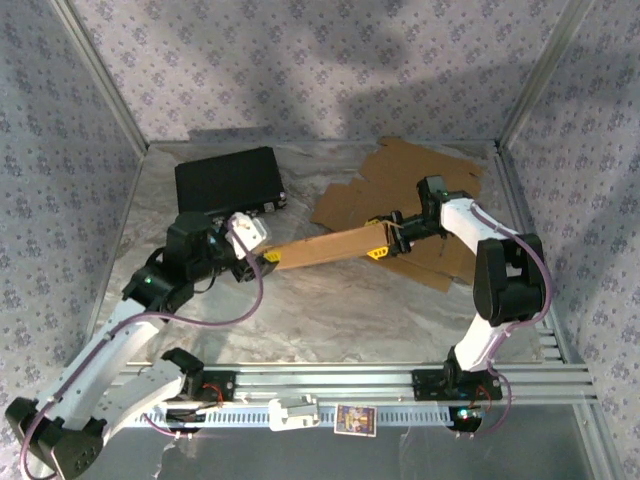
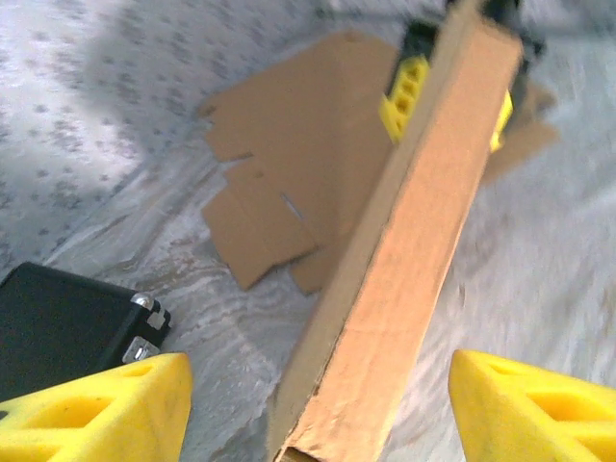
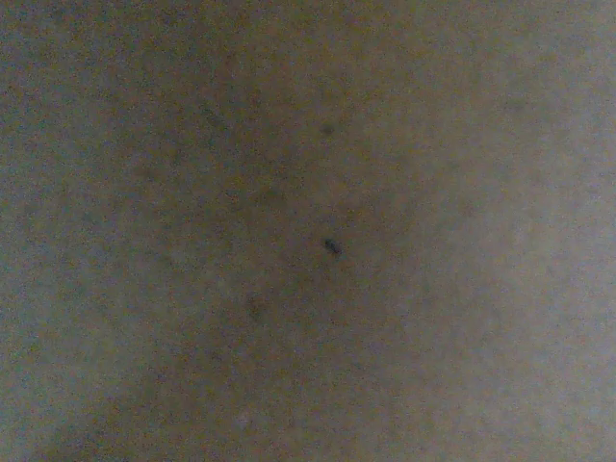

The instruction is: Fold the paper box

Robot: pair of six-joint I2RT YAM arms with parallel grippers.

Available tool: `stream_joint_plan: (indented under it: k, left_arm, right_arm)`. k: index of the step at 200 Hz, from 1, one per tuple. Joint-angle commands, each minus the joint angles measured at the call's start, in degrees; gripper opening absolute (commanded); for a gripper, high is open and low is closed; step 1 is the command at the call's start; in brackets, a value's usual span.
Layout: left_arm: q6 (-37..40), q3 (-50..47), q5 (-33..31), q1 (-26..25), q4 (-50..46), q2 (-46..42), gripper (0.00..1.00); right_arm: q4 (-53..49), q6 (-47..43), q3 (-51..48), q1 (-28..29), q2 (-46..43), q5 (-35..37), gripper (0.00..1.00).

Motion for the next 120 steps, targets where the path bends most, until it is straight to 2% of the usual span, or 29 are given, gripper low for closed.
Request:
stream_joint_plan:
  k: [1, 36, 120]
  left_arm:
    - [16.04, 3.18, 3.56, -1.12, -7.56, 3.65, 0.72]
    - [20.94, 4.18, 3.35, -2.96, -9.51, 8.38, 0.72]
    - [22.16, 4.04, 2.38, -9.81, -9.55, 14.22, 0.71]
  right_arm:
    - [-7.44, -2.79, -1.99, 0.09, -1.45, 1.25, 0.42]
    - [-8.9, -3.35, -4.56, 0.45, -2.91, 1.28, 0.41]
    - [-4.05, 1.46, -6.8, 2.33, -2.86, 1.13, 0.39]
